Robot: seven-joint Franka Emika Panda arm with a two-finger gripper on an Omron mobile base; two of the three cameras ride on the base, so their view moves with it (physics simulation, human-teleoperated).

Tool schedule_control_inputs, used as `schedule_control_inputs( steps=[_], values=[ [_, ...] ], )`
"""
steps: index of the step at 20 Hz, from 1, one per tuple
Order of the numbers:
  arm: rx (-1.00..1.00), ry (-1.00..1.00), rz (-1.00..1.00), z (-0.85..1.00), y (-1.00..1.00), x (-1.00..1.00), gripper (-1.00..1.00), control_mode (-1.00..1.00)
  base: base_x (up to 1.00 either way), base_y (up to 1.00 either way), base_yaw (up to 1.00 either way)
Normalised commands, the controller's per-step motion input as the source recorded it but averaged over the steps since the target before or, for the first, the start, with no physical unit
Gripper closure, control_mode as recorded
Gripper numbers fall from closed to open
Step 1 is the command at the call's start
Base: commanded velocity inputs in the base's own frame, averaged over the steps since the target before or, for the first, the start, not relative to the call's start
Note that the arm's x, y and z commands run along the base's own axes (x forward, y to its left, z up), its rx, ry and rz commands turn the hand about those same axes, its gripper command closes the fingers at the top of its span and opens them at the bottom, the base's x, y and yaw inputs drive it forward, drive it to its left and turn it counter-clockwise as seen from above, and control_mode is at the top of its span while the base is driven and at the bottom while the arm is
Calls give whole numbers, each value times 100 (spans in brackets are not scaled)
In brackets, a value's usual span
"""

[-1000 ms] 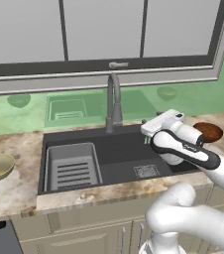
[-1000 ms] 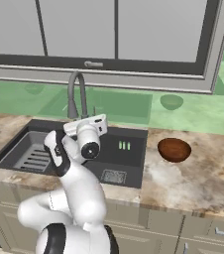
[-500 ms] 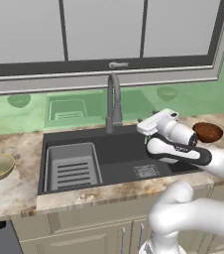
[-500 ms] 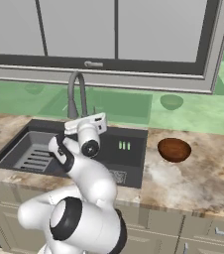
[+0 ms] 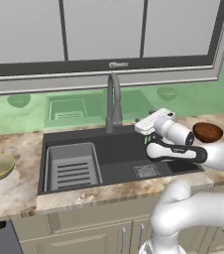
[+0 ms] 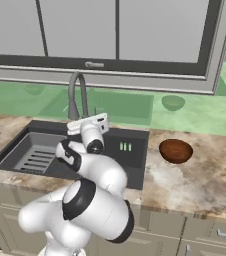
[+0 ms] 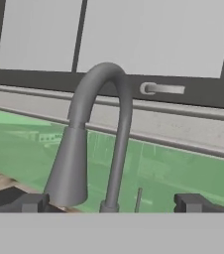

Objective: Rinse each bowl for a few seconds and place them down in the sink or on the counter.

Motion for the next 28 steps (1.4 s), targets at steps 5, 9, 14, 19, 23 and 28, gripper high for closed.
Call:
schedule_control_inputs(
  steps=[5, 9, 14, 19, 23, 28],
  values=[
    [0, 0, 4, -5, 0, 22, -100, -100, 0, 0, 0],
    [0, 0, 2, -1, 0, 23, -100, -100, 0, 0, 0],
    [0, 0, 1, -2, 0, 26, -100, -100, 0, 0, 0],
    [0, 0, 0, -4, 6, 23, -100, -100, 0, 0, 0],
    [0, 0, 0, -6, 4, 20, -100, -100, 0, 0, 0],
    [0, 0, 4, -11, 0, 17, -100, -100, 0, 0, 0]
  ],
)
